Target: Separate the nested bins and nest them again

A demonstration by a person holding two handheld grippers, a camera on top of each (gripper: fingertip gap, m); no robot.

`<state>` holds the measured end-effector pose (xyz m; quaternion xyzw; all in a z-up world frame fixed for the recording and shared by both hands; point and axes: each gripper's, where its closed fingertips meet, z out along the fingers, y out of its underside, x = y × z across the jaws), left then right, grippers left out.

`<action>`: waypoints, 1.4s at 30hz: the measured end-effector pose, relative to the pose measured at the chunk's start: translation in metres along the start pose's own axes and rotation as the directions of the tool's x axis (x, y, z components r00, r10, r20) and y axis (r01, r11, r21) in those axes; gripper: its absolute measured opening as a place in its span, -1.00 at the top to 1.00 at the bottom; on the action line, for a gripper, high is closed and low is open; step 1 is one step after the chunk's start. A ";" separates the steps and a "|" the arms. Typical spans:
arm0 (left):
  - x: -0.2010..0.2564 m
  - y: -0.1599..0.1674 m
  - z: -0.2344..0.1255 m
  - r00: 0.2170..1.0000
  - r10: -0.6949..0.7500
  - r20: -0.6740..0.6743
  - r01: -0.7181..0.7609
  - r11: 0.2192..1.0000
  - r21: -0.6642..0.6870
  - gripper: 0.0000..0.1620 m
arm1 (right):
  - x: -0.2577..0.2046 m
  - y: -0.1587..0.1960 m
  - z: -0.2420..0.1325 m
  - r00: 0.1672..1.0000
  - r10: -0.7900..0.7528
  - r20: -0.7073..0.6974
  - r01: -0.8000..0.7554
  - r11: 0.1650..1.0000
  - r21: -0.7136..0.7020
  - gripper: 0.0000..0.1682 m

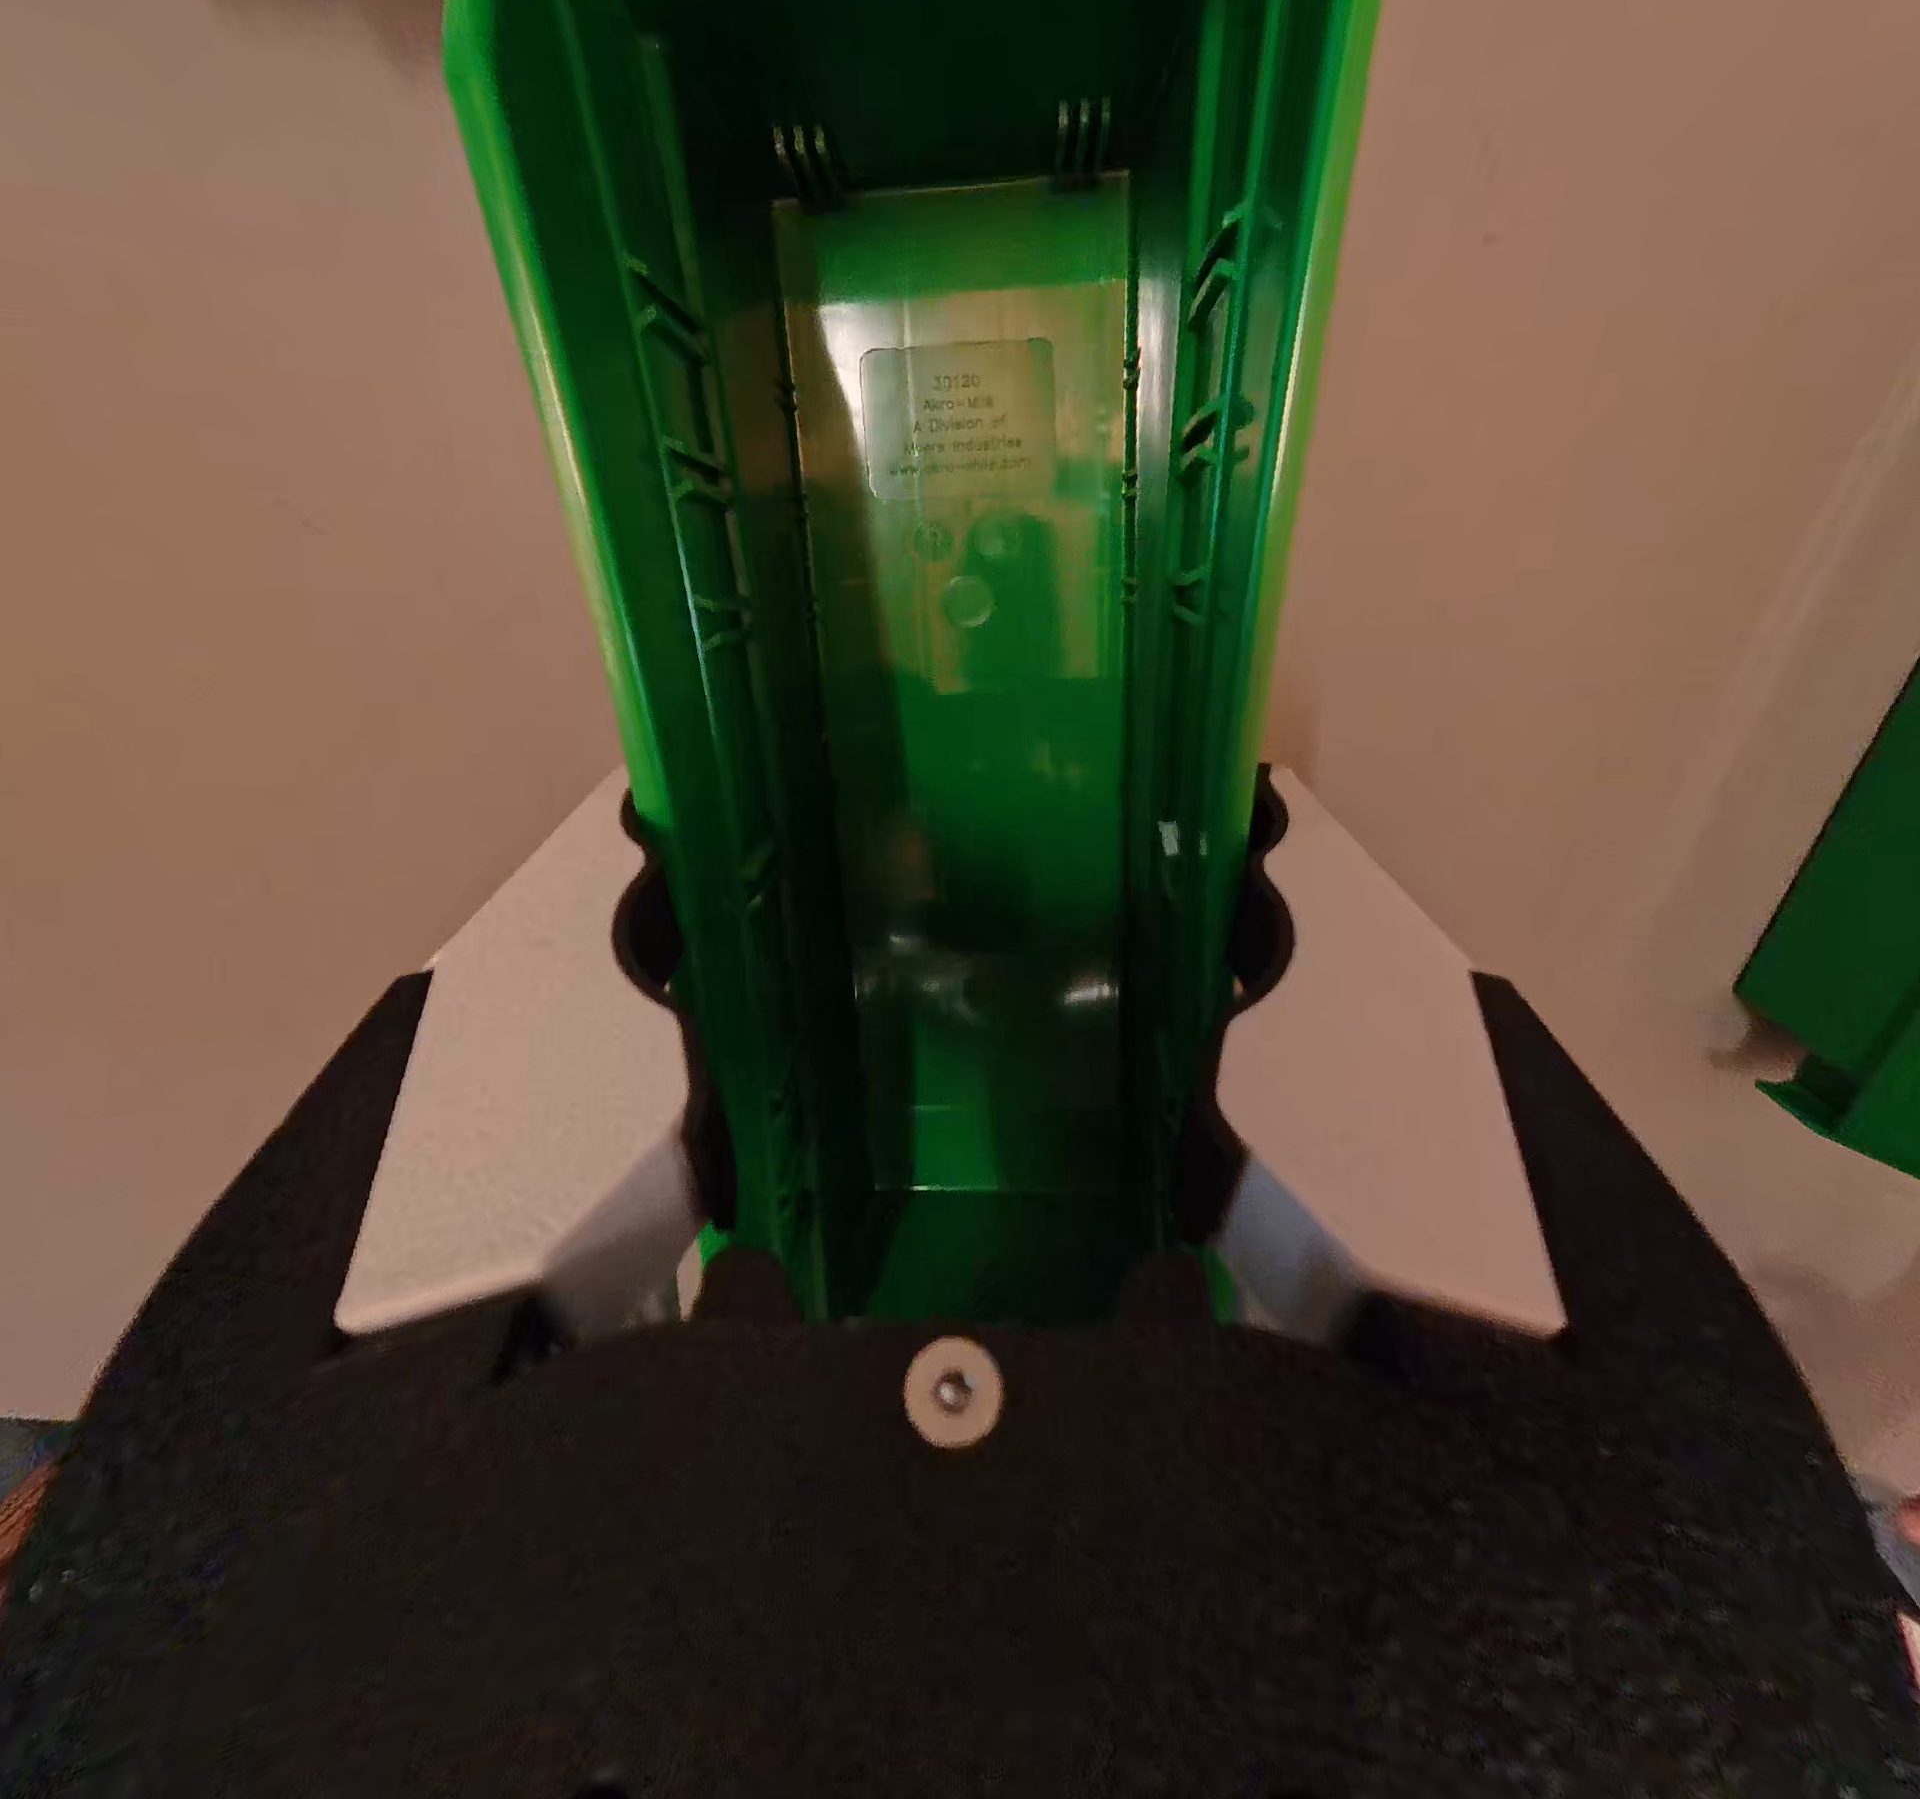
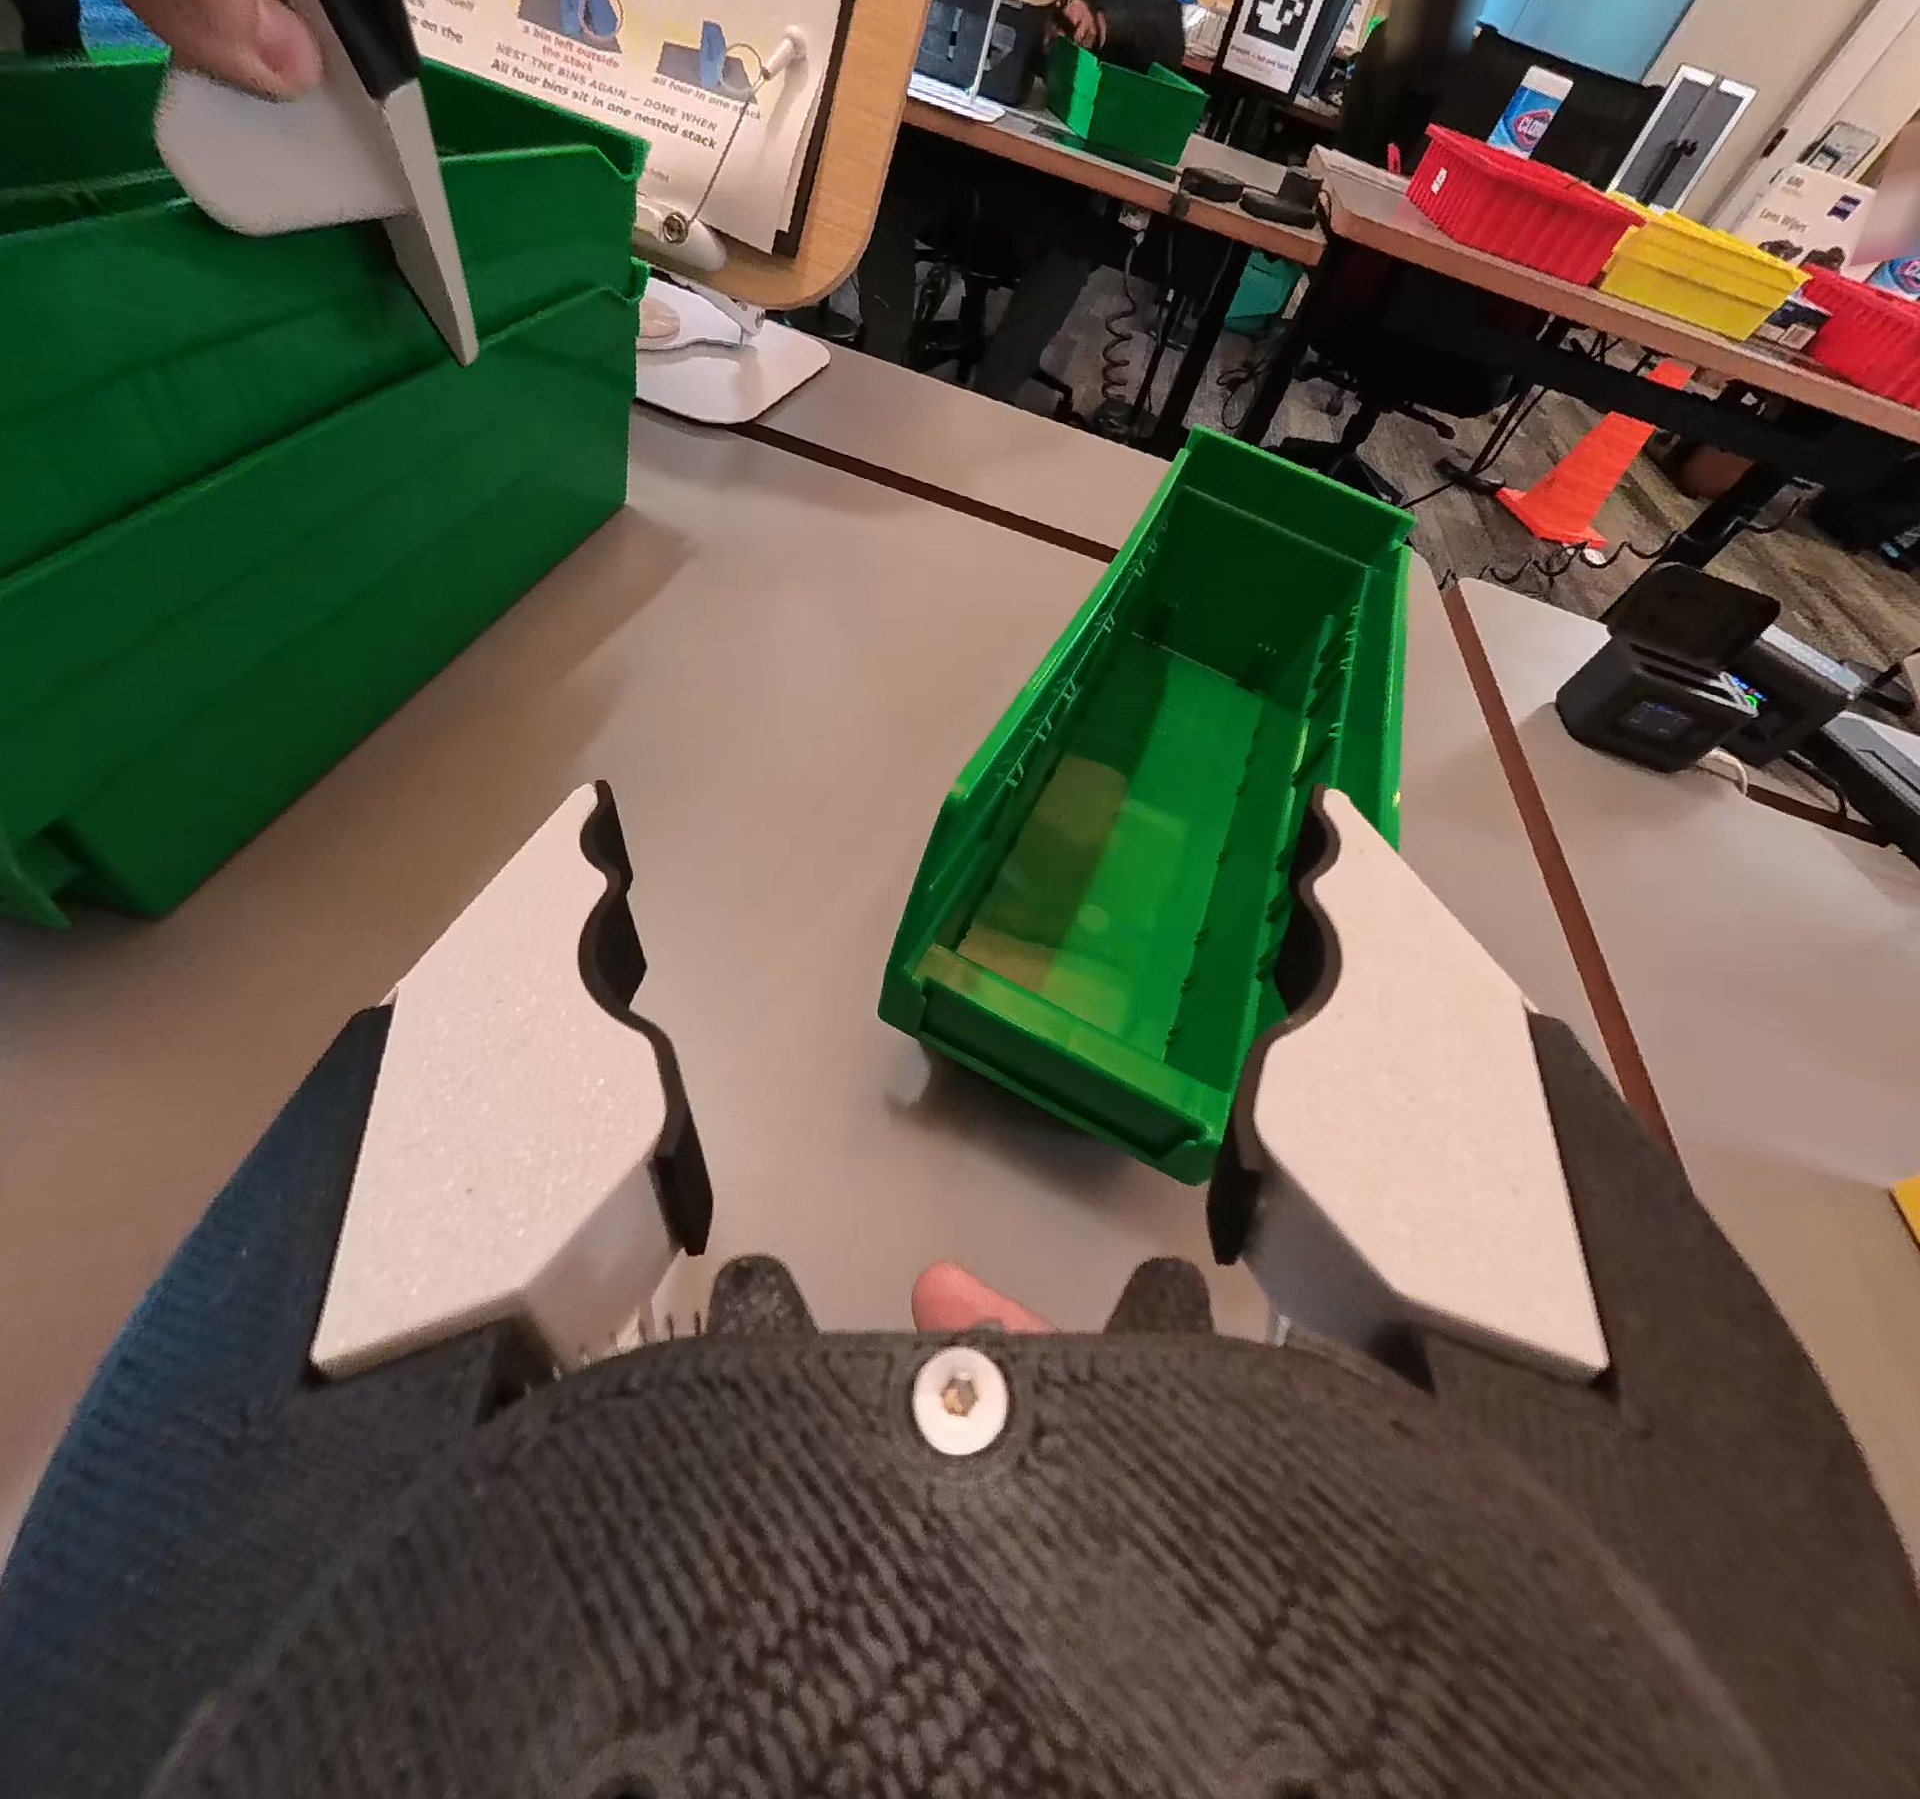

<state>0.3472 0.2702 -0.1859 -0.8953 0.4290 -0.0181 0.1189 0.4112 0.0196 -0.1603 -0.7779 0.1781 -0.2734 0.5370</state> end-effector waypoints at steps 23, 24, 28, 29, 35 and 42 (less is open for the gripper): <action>0.010 -0.014 -0.007 0.998 0.021 -0.067 -0.011 0.989 0.144 -0.29 | 0.002 0.009 0.003 1.000 0.003 0.003 -0.003 1.000 -0.025 -0.48; 0.010 -0.013 -0.006 0.998 0.019 -0.065 -0.011 0.992 0.129 -0.29 | 0.001 0.010 0.004 1.000 -0.001 0.007 0.001 1.000 -0.030 -0.48; 0.009 -0.011 -0.001 0.998 0.012 -0.059 -0.007 0.997 0.074 -0.30 | 0.000 0.012 0.004 1.000 -0.004 0.015 0.005 0.999 -0.038 -0.48; 0.008 -0.011 0.000 0.998 0.009 -0.059 -0.005 0.998 0.063 -0.30 | 0.000 0.013 0.005 1.000 -0.002 0.015 0.002 0.999 -0.040 -0.48; 0.003 -0.007 0.005 0.999 -0.003 -0.053 0.001 1.000 -0.032 -0.34 | -0.001 0.017 0.006 1.000 0.000 0.027 0.002 0.998 -0.055 -0.48; 0.003 -0.008 0.010 0.998 0.016 -0.058 -0.016 1.000 -0.007 -0.51 | -0.005 0.011 0.002 0.998 0.012 0.056 -0.010 0.999 -0.045 -0.48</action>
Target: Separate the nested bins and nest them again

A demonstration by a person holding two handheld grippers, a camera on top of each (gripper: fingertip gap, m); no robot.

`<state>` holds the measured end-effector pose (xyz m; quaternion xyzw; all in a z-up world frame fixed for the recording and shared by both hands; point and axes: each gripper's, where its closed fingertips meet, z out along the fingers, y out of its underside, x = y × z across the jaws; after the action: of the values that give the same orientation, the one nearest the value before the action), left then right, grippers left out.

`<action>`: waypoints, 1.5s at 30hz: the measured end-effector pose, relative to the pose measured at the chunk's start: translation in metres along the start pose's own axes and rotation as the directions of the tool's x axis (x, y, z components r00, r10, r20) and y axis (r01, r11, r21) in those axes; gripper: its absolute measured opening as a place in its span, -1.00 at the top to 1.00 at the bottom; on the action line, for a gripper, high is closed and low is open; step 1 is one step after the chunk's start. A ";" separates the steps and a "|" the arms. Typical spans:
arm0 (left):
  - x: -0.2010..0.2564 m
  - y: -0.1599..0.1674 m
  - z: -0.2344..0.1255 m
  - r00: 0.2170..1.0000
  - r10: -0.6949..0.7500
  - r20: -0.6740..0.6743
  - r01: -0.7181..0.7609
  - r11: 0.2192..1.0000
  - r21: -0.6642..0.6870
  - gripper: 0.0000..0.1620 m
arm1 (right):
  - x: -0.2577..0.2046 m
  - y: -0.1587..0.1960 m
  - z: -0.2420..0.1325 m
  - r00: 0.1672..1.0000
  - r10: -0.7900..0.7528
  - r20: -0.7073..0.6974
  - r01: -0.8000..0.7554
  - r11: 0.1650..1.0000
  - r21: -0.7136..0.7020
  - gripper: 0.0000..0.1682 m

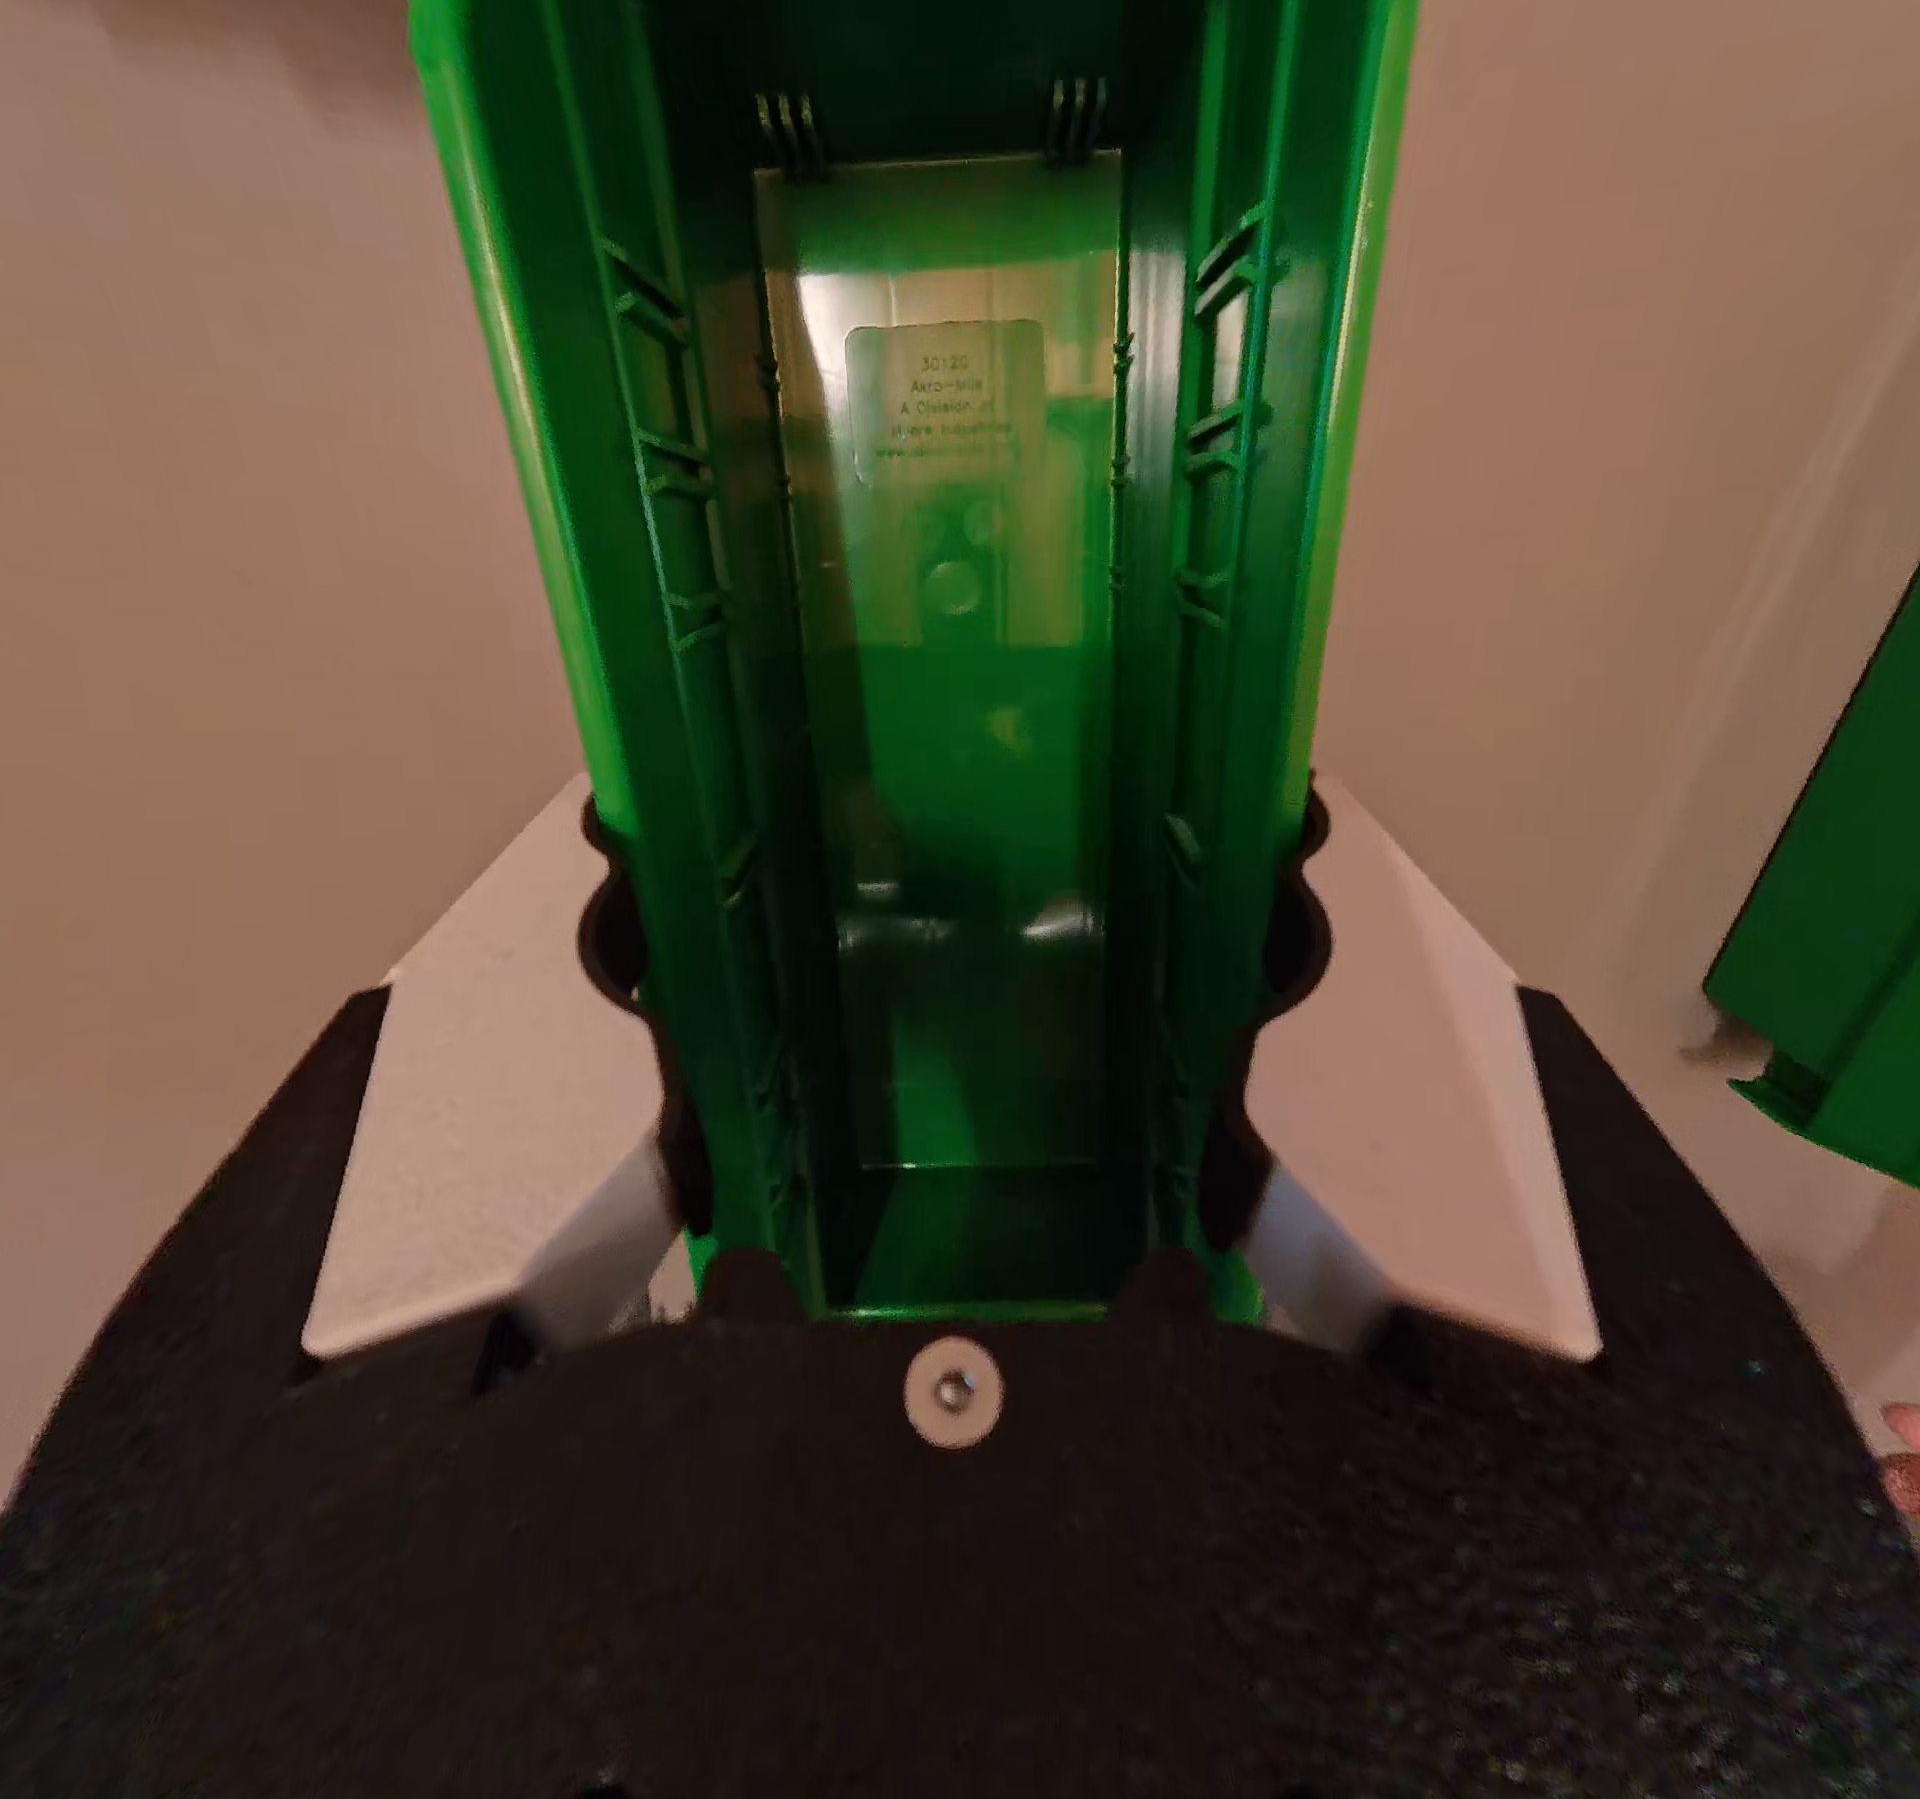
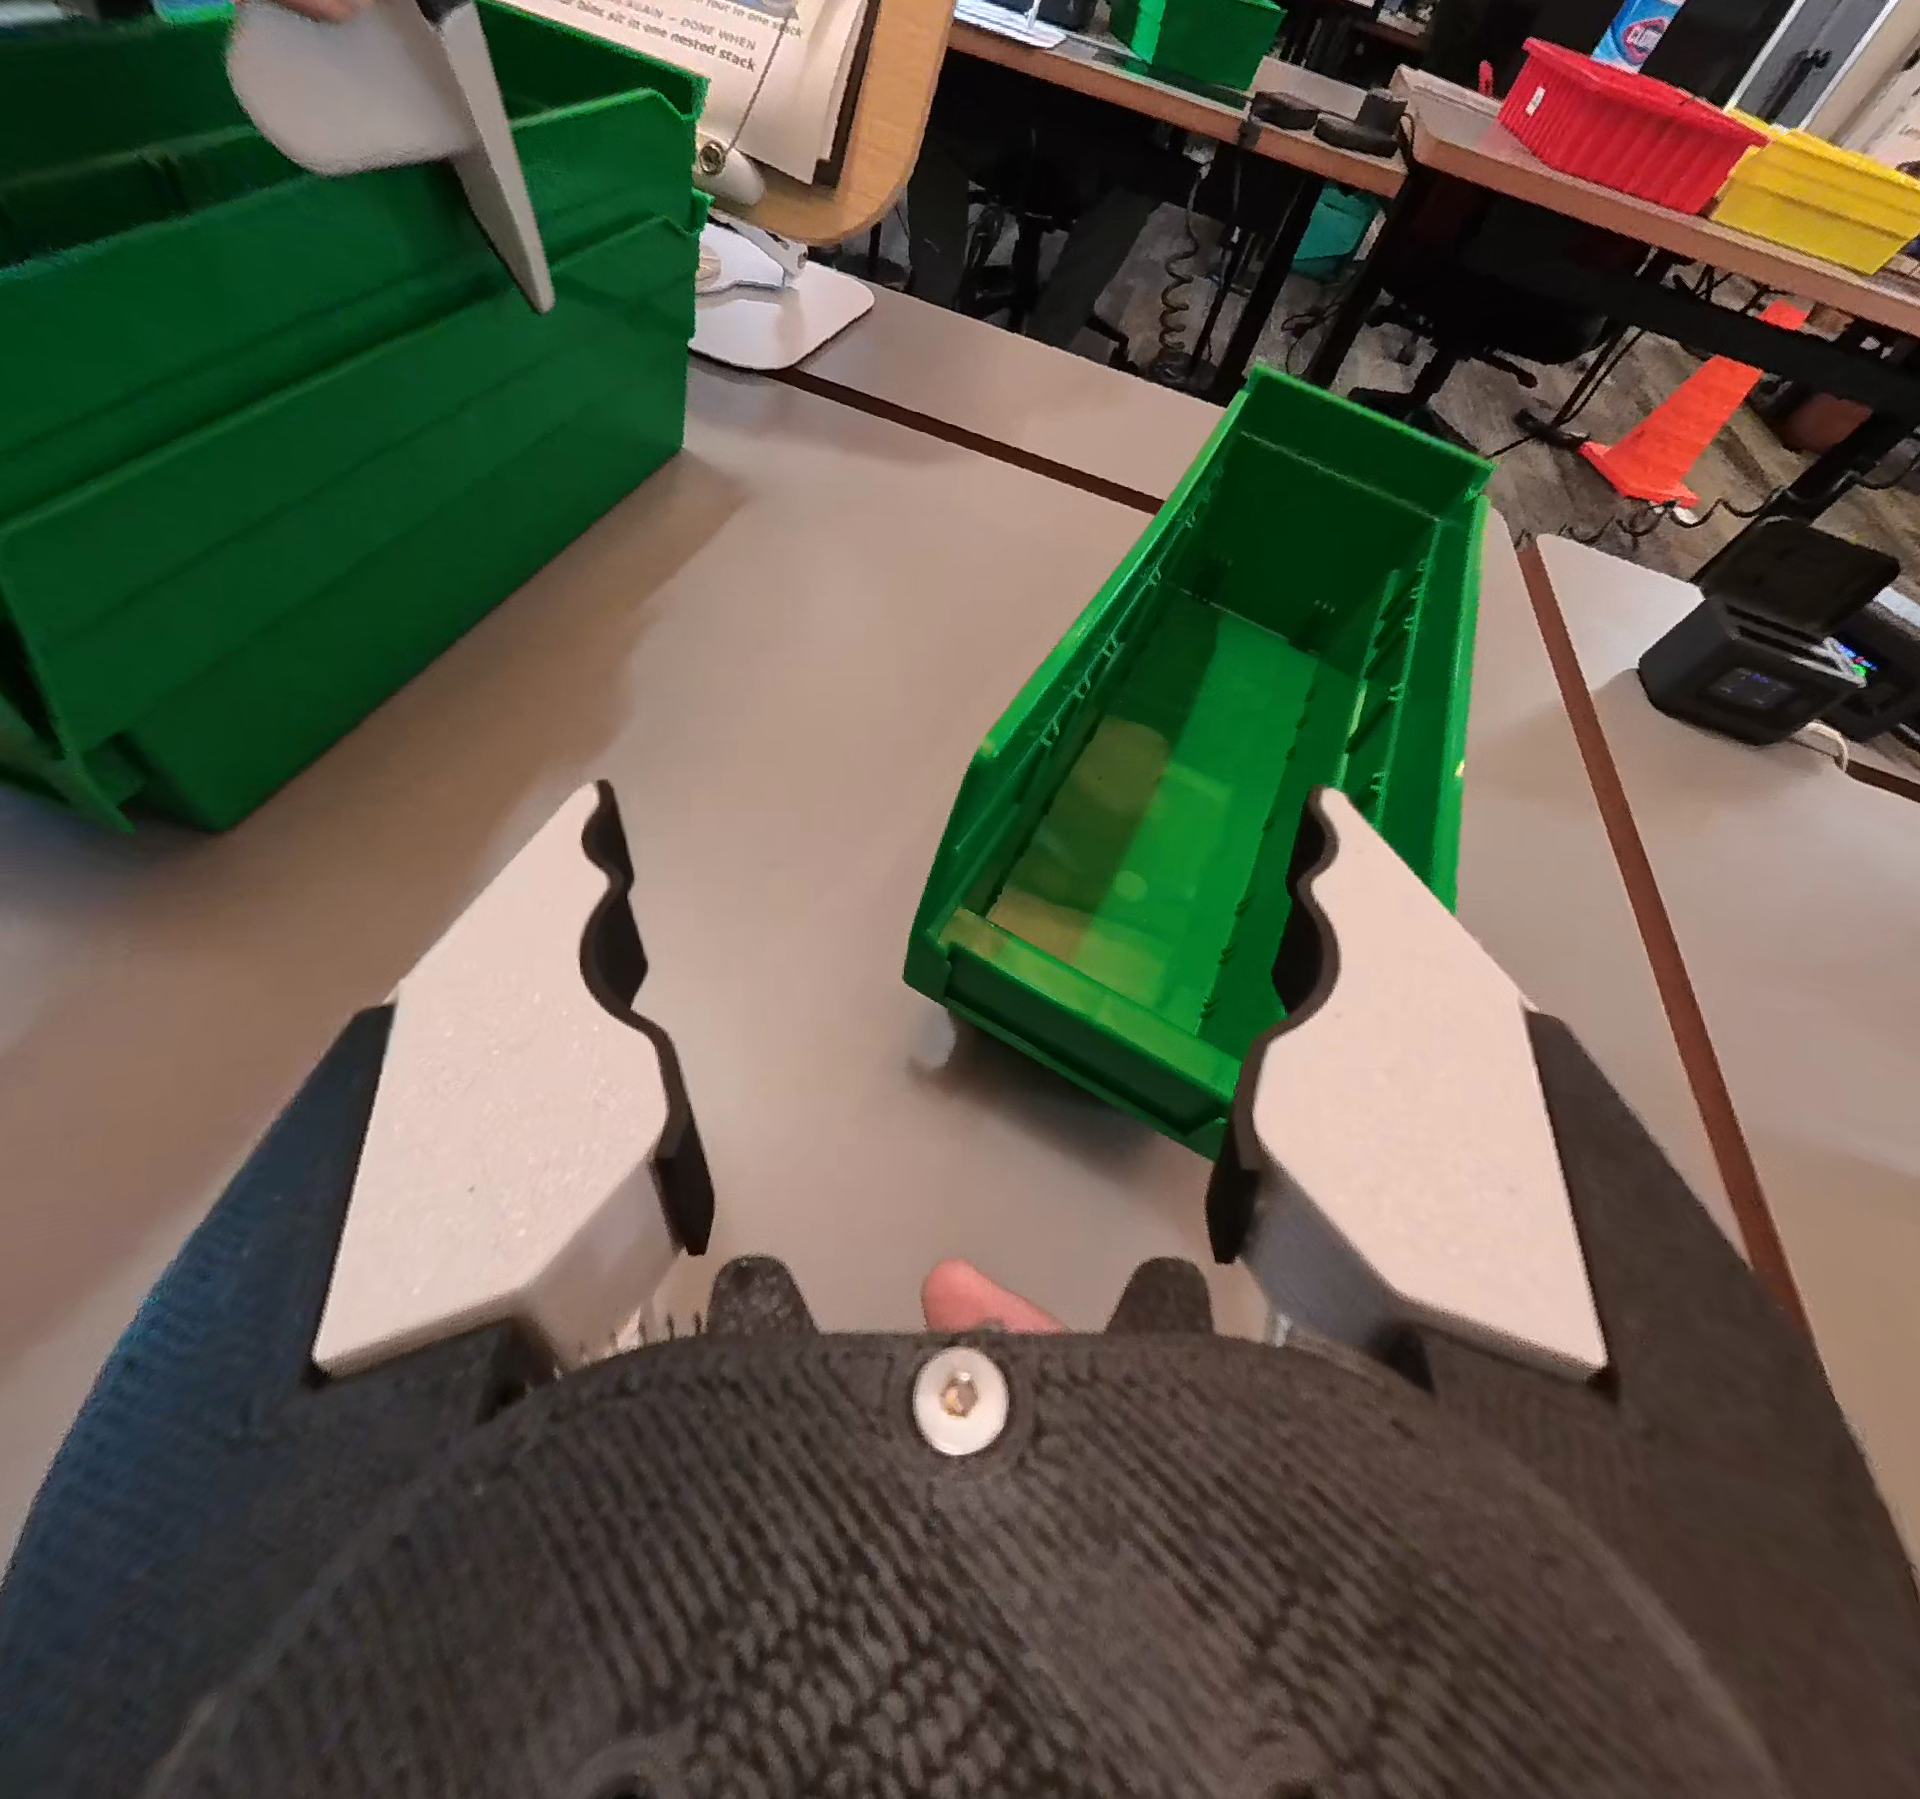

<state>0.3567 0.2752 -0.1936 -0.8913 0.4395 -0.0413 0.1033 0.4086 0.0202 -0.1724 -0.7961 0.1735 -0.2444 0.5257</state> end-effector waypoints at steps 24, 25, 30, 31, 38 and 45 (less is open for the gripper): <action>-0.190 0.055 -0.072 0.948 0.305 -0.087 -0.052 0.419 0.906 -0.33 | 0.101 -0.055 0.025 0.966 0.142 -0.216 -0.168 0.980 -0.108 -0.69; -0.191 0.058 -0.069 0.948 0.300 -0.107 -0.030 0.420 0.907 -0.36 | 0.109 -0.059 0.038 0.963 0.160 -0.218 -0.193 0.972 -0.137 -0.69; -0.181 0.065 -0.052 0.944 0.307 -0.119 -0.035 0.452 0.891 -0.38 | 0.108 -0.049 0.102 0.952 0.268 -0.149 -0.305 0.877 -0.371 -0.59; -0.178 0.066 -0.047 0.942 0.313 -0.121 -0.040 0.462 0.886 -0.38 | 0.108 -0.043 0.110 0.952 0.261 -0.159 -0.304 0.861 -0.409 -0.57; -0.159 0.077 -0.029 0.917 0.366 -0.157 -0.055 0.506 0.861 -0.40 | 0.110 0.016 0.136 0.953 0.183 -0.241 -0.297 0.714 -0.634 -0.56; -0.164 0.084 -0.022 0.911 0.369 -0.186 -0.052 0.549 0.834 -0.39 | 0.106 0.023 0.137 0.942 0.227 -0.248 -0.336 0.641 -0.690 -0.53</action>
<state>0.1875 0.3524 -0.1880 -0.6612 0.4869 -0.3782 0.4274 0.5734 0.0581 -0.2166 -0.8822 0.4135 -0.1258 0.1871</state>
